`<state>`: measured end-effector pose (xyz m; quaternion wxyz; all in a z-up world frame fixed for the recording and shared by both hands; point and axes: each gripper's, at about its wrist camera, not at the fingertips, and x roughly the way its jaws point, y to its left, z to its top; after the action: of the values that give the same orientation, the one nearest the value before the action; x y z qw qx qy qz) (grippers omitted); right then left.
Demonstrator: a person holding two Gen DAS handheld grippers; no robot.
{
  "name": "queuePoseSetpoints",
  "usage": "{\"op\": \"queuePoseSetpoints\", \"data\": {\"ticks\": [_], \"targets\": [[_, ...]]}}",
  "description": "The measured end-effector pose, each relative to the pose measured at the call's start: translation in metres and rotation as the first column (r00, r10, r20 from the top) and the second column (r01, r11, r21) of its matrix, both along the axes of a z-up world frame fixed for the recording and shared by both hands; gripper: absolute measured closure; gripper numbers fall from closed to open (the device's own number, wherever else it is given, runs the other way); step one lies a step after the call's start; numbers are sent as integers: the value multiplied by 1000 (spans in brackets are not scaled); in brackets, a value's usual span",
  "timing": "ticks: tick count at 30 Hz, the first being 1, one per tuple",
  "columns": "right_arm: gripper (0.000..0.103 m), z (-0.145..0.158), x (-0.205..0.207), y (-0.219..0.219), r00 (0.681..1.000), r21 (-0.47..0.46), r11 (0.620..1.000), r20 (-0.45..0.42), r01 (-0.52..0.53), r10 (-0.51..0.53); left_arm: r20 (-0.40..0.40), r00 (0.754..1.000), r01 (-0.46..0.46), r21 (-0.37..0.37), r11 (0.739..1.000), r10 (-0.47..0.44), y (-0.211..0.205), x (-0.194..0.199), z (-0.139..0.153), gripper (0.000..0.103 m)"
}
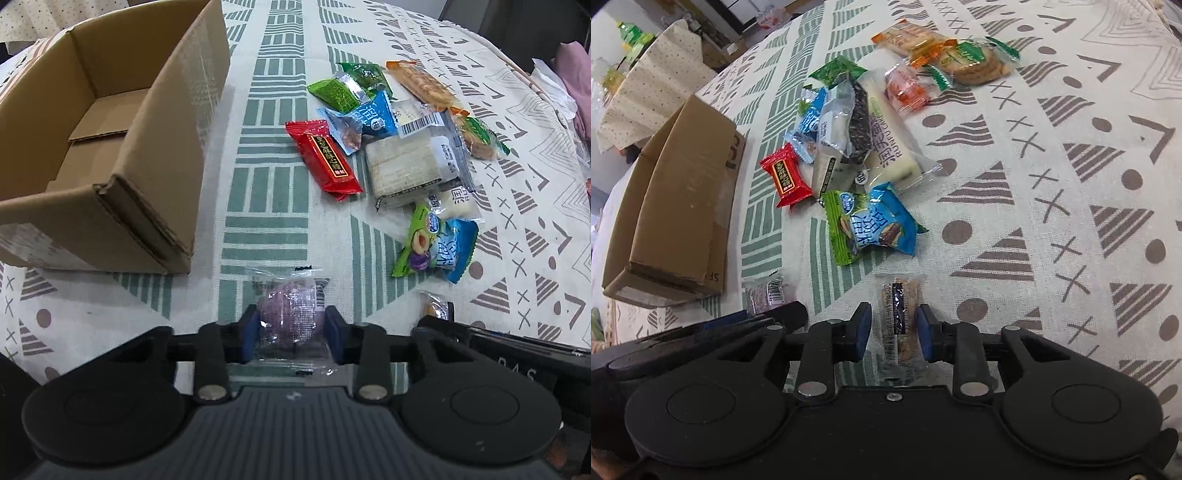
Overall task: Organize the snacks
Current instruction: 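Close the left tool on the purple candy while the right tool grips the small bar, then carry both snacks over the cardboard box and open both tools to drop them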
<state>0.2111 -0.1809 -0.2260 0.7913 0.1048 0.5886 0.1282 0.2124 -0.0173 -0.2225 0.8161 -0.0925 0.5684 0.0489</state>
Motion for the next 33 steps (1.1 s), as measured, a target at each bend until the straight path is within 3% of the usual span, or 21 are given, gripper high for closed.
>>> {"op": "queuePoseSetpoints", "data": {"ticks": [17,33], "targets": [[85,37,-10,-9,990,119,993,143,-22,5,121,993,3,-6,1000,-2,2,-24,52,71],[85,81,-4,23,939,212,967,337,-142,65,266,963,-39,16,999,34,30,-47,118,71]]}}
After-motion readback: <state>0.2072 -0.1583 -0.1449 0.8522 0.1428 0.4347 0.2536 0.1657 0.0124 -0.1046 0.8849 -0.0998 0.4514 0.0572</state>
